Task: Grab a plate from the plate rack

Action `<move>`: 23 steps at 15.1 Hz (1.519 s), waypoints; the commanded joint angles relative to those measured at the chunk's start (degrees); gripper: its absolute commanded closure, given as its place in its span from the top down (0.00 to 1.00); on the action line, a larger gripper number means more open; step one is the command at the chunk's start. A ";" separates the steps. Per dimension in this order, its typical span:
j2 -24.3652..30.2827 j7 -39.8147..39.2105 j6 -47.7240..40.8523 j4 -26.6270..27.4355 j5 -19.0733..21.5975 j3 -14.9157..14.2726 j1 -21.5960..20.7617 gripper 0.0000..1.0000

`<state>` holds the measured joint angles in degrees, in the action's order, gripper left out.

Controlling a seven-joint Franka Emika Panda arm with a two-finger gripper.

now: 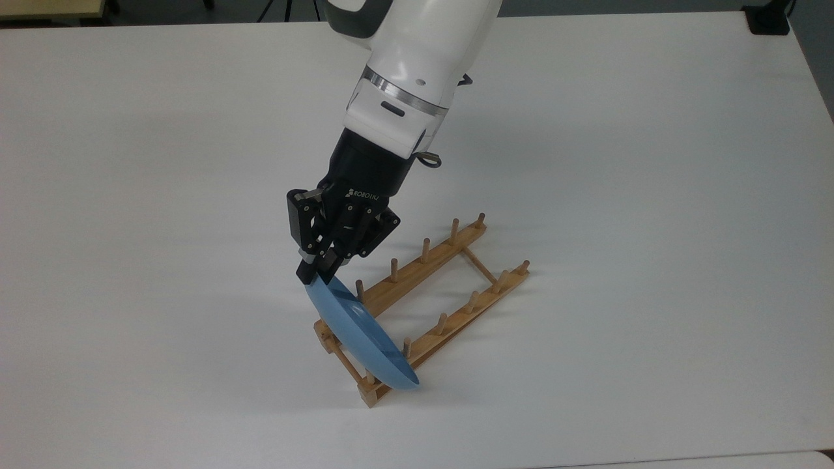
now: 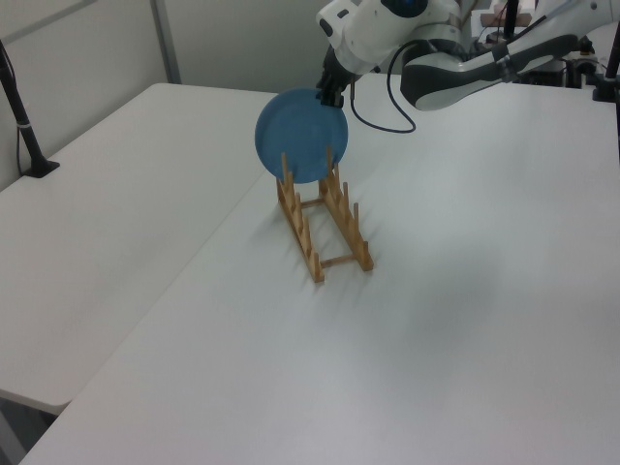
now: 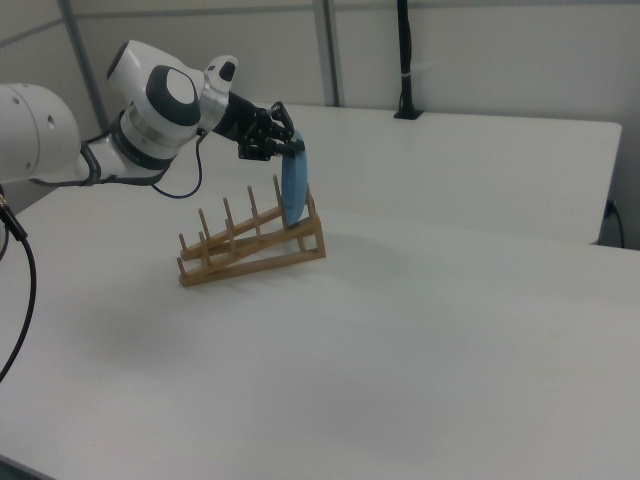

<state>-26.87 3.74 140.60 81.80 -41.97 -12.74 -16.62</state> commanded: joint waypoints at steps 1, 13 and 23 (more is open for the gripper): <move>-0.99 0.22 0.46 -1.38 -1.19 -0.18 0.27 0.21; 0.50 3.11 0.38 -4.27 -2.86 -0.36 0.19 0.06; 12.27 19.17 0.11 -0.43 -0.15 9.11 7.89 0.06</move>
<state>-19.82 14.13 140.71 75.81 -43.65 -10.85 -14.04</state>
